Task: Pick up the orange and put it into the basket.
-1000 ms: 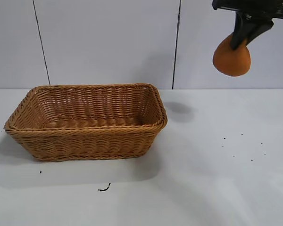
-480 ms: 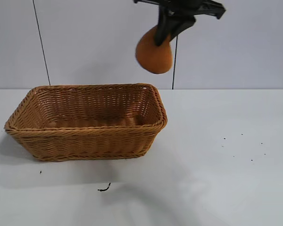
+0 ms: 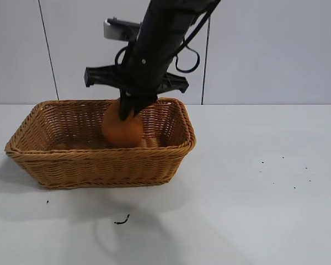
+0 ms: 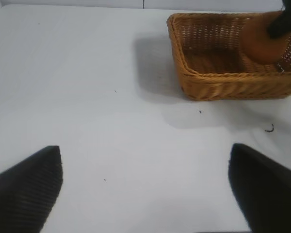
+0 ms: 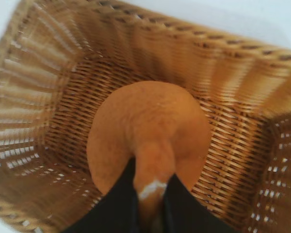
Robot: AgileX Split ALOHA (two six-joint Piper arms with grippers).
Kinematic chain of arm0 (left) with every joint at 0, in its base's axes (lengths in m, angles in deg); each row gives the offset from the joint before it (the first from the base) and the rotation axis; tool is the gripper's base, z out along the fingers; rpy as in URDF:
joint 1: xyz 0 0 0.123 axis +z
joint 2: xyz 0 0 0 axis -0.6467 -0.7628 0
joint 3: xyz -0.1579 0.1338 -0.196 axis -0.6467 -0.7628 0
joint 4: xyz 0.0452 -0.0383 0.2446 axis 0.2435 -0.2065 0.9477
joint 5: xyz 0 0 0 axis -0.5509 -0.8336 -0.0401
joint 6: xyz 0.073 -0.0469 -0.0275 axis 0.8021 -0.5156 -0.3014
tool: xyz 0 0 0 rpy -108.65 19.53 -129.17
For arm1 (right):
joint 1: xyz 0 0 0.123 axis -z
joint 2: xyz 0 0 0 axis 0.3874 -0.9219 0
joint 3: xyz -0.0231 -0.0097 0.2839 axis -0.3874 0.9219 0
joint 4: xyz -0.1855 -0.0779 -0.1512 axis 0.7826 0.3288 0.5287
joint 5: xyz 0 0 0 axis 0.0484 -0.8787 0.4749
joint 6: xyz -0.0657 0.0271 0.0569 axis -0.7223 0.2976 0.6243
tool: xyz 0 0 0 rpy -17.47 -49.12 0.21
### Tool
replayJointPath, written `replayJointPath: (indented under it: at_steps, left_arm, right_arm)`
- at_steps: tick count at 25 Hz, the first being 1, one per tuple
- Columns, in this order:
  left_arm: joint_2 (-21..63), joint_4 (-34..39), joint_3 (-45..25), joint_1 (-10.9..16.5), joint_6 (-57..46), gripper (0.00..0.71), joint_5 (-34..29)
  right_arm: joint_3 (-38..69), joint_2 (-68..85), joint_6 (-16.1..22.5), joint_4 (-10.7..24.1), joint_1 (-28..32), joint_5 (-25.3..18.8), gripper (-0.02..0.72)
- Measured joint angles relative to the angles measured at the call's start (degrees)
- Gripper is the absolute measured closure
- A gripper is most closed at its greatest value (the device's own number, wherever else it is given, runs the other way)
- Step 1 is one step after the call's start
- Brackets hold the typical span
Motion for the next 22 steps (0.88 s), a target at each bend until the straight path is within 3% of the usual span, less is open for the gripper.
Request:
replayJointPath:
  at_steps: [2,4,5,11,14,17,22]
  left_arm:
    - [0.00,0.00,0.00,0.00,0.00,0.044,0.00]
    - [0.00,0.00,0.00,0.00,0.00,0.044,0.00]
    - [0.00,0.00,0.00,0.00,0.00,0.044,0.00]
    - [0.00,0.00,0.00,0.00,0.00,0.044,0.00]
    - [0.00,0.00,0.00,0.00,0.00,0.044,0.00]
    - [0.00,0.00,0.00,0.00,0.00,0.044,0.00]
    - [0.00,0.00,0.00,0.00,0.00,0.044,0.00]
  right_arm:
    - [-0.66,0.07,-0.16,-0.06,0.00,-0.84,0.202]
    - [-2.62,0.07,-0.82,-0.01,0.00,-4.14,0.085]
    - [-4.16,0.07,-1.05,0.13,0.00,-5.89,0.064]
    - [-18.34,0.12,-1.26,4.55,0.00,-20.48,0.039]
    - [-24.95,0.30,-0.73,9.60,0.05,-26.54,0.039]
    - [-28.23,0.60,0.32,13.69,1.18,-28.50,0.039]
    - [-28.53,0.60,1.00,13.80,7.18,-29.36,0.039]
